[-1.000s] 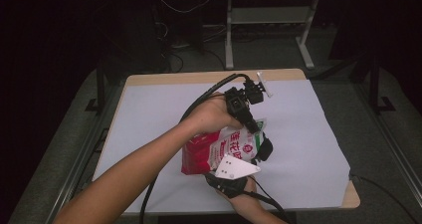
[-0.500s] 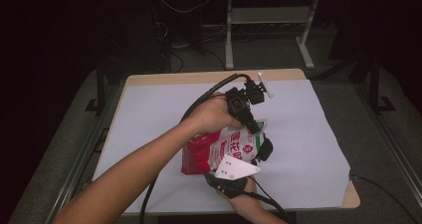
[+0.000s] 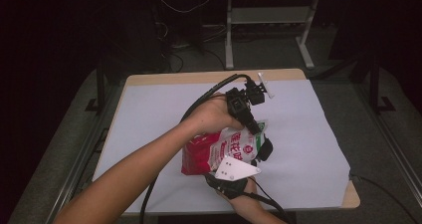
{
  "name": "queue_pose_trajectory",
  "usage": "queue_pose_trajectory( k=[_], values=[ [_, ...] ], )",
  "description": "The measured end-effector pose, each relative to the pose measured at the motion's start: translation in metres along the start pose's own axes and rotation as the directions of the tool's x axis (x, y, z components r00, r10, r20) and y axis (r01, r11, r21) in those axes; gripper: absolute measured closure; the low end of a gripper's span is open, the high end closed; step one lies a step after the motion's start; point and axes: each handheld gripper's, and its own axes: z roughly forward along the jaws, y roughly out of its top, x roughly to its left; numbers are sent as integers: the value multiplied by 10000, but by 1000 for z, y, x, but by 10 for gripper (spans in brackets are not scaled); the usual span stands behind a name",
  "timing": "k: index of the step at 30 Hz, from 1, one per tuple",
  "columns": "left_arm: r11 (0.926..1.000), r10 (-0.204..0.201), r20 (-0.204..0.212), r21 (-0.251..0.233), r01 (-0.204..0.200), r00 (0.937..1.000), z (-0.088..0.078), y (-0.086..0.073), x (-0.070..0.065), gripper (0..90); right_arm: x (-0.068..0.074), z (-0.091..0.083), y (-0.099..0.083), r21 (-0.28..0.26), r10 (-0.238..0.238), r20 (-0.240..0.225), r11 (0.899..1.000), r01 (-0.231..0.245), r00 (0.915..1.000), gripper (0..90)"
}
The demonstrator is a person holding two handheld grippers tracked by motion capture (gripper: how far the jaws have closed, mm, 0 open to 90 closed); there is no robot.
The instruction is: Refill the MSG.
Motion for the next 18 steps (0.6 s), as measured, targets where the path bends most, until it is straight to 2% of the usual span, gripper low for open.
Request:
queue_pose_trajectory(
  k=[18],
  values=[
    [9999,33,50,145,-34,10000,1,1,0,899,1,0,0,-1,2,-8,10000,-2,10000,900]
  ],
)
